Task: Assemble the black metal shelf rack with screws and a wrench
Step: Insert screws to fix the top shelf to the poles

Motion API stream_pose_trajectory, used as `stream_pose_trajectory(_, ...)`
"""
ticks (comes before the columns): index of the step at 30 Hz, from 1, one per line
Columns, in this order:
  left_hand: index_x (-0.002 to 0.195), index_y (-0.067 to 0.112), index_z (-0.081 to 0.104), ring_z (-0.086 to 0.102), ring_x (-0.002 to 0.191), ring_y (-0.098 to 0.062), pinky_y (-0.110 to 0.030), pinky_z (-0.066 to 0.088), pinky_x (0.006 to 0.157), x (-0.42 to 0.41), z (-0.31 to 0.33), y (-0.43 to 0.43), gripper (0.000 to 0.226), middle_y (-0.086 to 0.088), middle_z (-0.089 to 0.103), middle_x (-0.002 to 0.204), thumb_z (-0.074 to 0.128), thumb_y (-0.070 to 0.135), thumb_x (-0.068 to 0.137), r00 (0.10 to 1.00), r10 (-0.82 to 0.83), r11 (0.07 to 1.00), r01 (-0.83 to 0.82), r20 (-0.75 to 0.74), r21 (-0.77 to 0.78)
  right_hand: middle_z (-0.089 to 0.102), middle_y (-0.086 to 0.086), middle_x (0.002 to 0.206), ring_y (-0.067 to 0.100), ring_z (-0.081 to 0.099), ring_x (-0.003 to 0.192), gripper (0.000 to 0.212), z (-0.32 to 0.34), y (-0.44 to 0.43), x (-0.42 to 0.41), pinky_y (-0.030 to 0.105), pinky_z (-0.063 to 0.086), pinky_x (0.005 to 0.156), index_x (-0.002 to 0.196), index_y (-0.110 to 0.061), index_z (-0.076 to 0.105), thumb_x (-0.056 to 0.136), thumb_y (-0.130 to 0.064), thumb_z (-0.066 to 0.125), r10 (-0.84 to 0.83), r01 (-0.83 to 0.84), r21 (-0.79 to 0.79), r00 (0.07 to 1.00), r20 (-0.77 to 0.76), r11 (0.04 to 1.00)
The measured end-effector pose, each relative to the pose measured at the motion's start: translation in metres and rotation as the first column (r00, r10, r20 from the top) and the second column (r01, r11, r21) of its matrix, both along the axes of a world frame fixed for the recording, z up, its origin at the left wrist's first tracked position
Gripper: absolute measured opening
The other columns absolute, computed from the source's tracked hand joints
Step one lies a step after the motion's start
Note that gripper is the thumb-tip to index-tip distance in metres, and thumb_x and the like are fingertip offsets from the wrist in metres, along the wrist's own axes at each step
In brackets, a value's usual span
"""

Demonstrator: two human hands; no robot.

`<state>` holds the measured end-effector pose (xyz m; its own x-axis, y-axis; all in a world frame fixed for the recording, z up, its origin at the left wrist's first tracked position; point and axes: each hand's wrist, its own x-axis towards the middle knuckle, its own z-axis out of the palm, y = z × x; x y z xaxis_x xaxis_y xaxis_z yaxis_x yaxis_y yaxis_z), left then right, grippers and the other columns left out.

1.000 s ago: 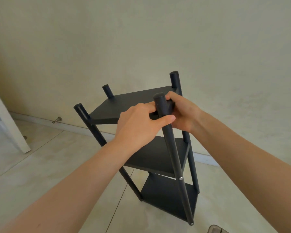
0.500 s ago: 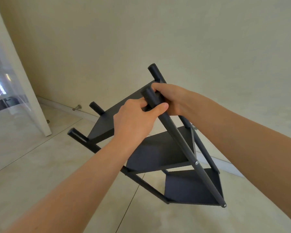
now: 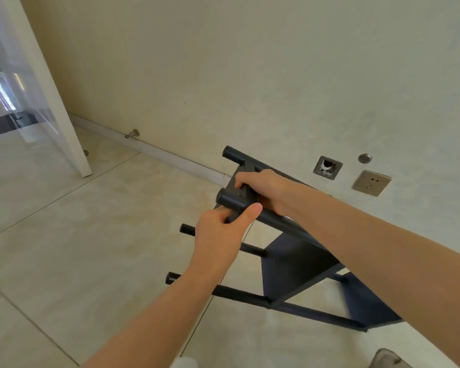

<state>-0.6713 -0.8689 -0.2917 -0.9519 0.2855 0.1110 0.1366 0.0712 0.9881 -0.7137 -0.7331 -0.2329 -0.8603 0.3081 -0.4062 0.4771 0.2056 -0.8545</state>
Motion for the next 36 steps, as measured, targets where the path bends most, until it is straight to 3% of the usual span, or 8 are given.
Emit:
stream_pose_trajectory(6, 0.059, 0.019, 0.056, 0.041, 0.05, -0.005, -0.011, 0.04, 0.048, 0.004, -0.061, -0.004, 0.052, 0.002, 0.045, 0.051, 0.066, 0.067, 0.076, 0.987, -0.01, 0.999, 0.015, 0.161, -0.029, 0.066, -0.001, 0.055, 0.015, 0.064, 0.058, 0.009, -0.062, -0.001, -0.004, 0.029, 0.054, 0.06, 0.083, -0.011, 0.063, 0.078, -0.018, 0.066, 0.006, -0.008, 0.026, 0.996, 0.088, 1.0)
stream_pose_trajectory(9, 0.083, 0.012, 0.068, 0.054, 0.062, -0.008, -0.012, 0.044, 0.049, 0.003, -0.084, -0.009, 0.073, -0.014, 0.064, 0.077, 0.058, 0.081, 0.063, 0.972, -0.001, 0.996, 0.021, 0.236, -0.084, 0.067, -0.002, 0.054, 0.014, 0.067, 0.057, 0.01, -0.085, -0.004, -0.008, 0.027, 0.055, 0.059, 0.087, -0.01, 0.061, 0.081, -0.017, 0.064, 0.028, -0.03, 0.016, 0.992, 0.126, 0.999)
stream_pose_trajectory(14, 0.081, 0.038, 0.073, 0.068, 0.076, -0.004, -0.017, 0.044, 0.067, 0.006, -0.112, -0.02, 0.054, -0.003, 0.074, 0.085, 0.064, 0.086, 0.057, 0.928, -0.011, 0.996, 0.042, 0.373, -0.075, 0.064, -0.003, 0.047, 0.01, 0.065, 0.045, 0.01, -0.117, -0.013, -0.011, 0.02, 0.053, 0.047, 0.09, -0.008, 0.057, 0.087, -0.017, 0.061, 0.056, -0.056, -0.004, 0.978, 0.202, 0.998)
stream_pose_trajectory(18, 0.089, 0.046, 0.075, 0.071, 0.092, -0.011, -0.024, 0.049, 0.078, 0.012, -0.136, -0.028, 0.055, 0.005, 0.077, 0.091, 0.068, 0.084, 0.051, 0.885, -0.003, 0.997, 0.036, 0.465, -0.061, 0.074, 0.005, 0.066, 0.022, 0.075, 0.076, 0.013, -0.143, -0.018, -0.008, 0.032, 0.061, 0.076, 0.094, -0.007, 0.058, 0.087, -0.018, 0.061, 0.081, -0.072, -0.046, 0.968, 0.236, 0.996)
stream_pose_trajectory(19, 0.092, 0.046, 0.076, 0.071, 0.094, -0.01, -0.026, 0.05, 0.081, 0.014, -0.14, -0.029, 0.059, 0.008, 0.077, 0.093, 0.07, 0.086, 0.048, 0.876, -0.006, 0.999, 0.031, 0.483, -0.044, 0.074, 0.005, 0.065, 0.02, 0.075, 0.075, 0.013, -0.147, -0.019, -0.006, 0.031, 0.061, 0.075, 0.094, -0.007, 0.057, 0.087, -0.018, 0.061, 0.096, -0.087, -0.045, 0.965, 0.246, 0.995)
stream_pose_trajectory(23, 0.1, 0.032, 0.079, 0.069, 0.103, -0.004, -0.046, 0.045, 0.106, 0.021, -0.148, -0.032, 0.068, 0.018, 0.075, 0.106, 0.076, 0.079, 0.05, 0.839, -0.039, 0.999, 0.041, 0.542, 0.01, 0.062, -0.004, 0.043, 0.007, 0.059, 0.037, 0.011, -0.159, -0.019, -0.001, 0.021, 0.054, 0.051, 0.088, -0.007, 0.054, 0.087, -0.016, 0.06, 0.16, -0.163, -0.008, 0.952, 0.261, 0.987)
stream_pose_trajectory(29, 0.112, 0.021, 0.076, 0.069, 0.105, -0.005, -0.05, 0.041, 0.111, 0.023, -0.149, -0.03, 0.073, 0.019, 0.075, 0.106, 0.079, 0.068, 0.055, 0.826, -0.005, 0.998, -0.029, 0.564, 0.052, 0.057, -0.007, 0.038, 0.005, 0.052, 0.032, 0.012, -0.159, -0.015, -0.002, 0.015, 0.045, 0.041, 0.084, -0.007, 0.052, 0.086, -0.017, 0.059, 0.234, -0.243, 0.007, 0.94, 0.249, 0.97)
stream_pose_trajectory(36, 0.115, 0.036, 0.071, 0.069, 0.104, -0.005, -0.051, 0.042, 0.111, 0.026, -0.149, -0.032, 0.068, 0.017, 0.075, 0.106, 0.08, 0.056, 0.05, 0.826, -0.014, 0.998, -0.024, 0.563, 0.059, 0.053, -0.009, 0.037, 0.005, 0.052, 0.032, 0.018, -0.172, -0.01, -0.002, 0.015, 0.045, 0.042, 0.084, -0.009, 0.057, 0.086, -0.025, 0.063, 0.282, -0.302, 0.049, 0.927, 0.246, 0.952)
